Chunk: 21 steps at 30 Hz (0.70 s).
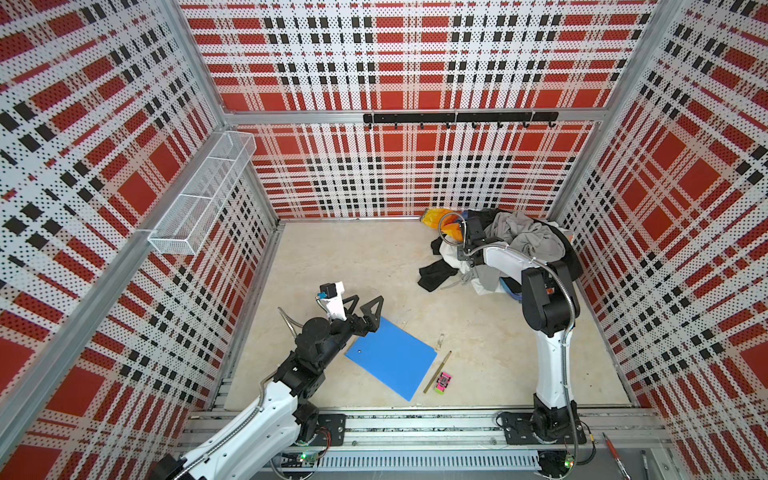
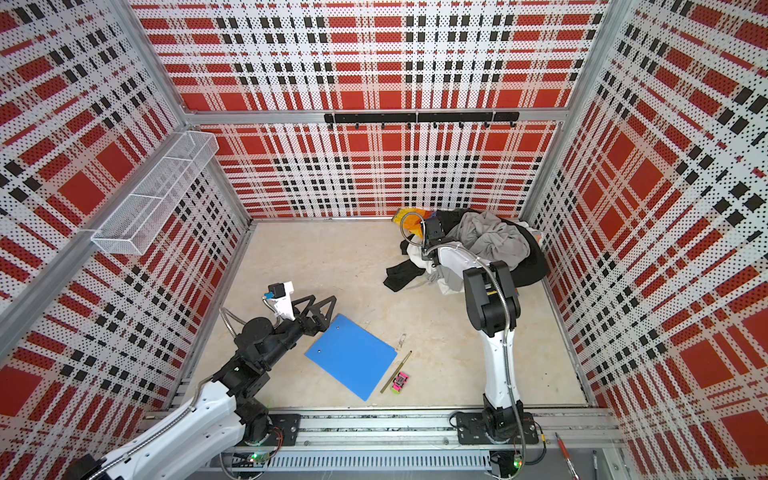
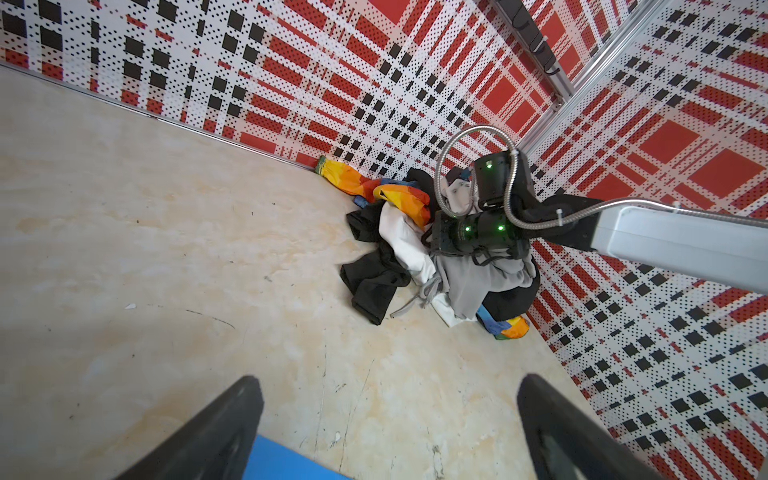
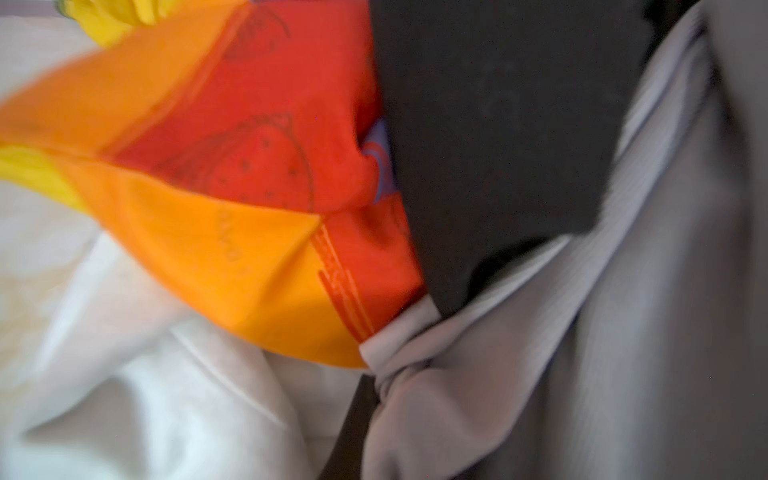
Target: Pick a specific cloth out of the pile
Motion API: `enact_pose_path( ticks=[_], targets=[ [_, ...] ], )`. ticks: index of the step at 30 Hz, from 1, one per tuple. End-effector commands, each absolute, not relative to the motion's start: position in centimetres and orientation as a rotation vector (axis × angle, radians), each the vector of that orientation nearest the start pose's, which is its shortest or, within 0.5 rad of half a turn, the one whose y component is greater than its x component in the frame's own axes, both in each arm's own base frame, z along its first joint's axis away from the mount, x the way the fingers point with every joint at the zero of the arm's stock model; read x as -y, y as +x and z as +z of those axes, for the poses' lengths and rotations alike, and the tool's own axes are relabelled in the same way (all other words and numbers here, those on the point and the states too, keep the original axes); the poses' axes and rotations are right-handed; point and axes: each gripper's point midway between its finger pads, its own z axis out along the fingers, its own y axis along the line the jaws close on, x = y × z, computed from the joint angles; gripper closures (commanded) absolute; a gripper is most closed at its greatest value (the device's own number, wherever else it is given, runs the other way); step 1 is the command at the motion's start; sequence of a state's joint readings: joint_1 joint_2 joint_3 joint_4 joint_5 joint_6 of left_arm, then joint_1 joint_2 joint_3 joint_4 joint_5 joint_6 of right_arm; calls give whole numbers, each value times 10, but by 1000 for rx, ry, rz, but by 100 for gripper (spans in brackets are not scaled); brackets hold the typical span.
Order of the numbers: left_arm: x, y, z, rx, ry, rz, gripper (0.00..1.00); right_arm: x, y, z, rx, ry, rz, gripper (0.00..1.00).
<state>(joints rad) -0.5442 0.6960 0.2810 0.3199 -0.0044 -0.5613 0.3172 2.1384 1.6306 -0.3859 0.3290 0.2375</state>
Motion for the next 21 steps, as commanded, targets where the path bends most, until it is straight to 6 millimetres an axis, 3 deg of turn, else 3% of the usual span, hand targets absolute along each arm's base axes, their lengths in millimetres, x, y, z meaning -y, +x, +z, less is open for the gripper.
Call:
enact_pose_path(
  ticks=[1,10,13,15,18,21],
  targets=[
    [164,265,229,-1684,-16,-855,1,-149,539,152,-2301,12,86,100],
    [171,263,229,-1684,1,-863,1,-183,518,290,-2048,-93,423,100],
    [175,264,228,-1694,12,-865,1,-175,510,321,-1985,-77,488,100],
    [178,264,227,-1699,17,-865,1,-157,506,338,-1939,-38,519,100],
    [181,265,228,-1698,29,-869,1,-111,510,330,-1943,85,451,100],
    [184,265,226,-1704,36,-871,1,-53,513,290,-2013,255,308,99]
  ],
)
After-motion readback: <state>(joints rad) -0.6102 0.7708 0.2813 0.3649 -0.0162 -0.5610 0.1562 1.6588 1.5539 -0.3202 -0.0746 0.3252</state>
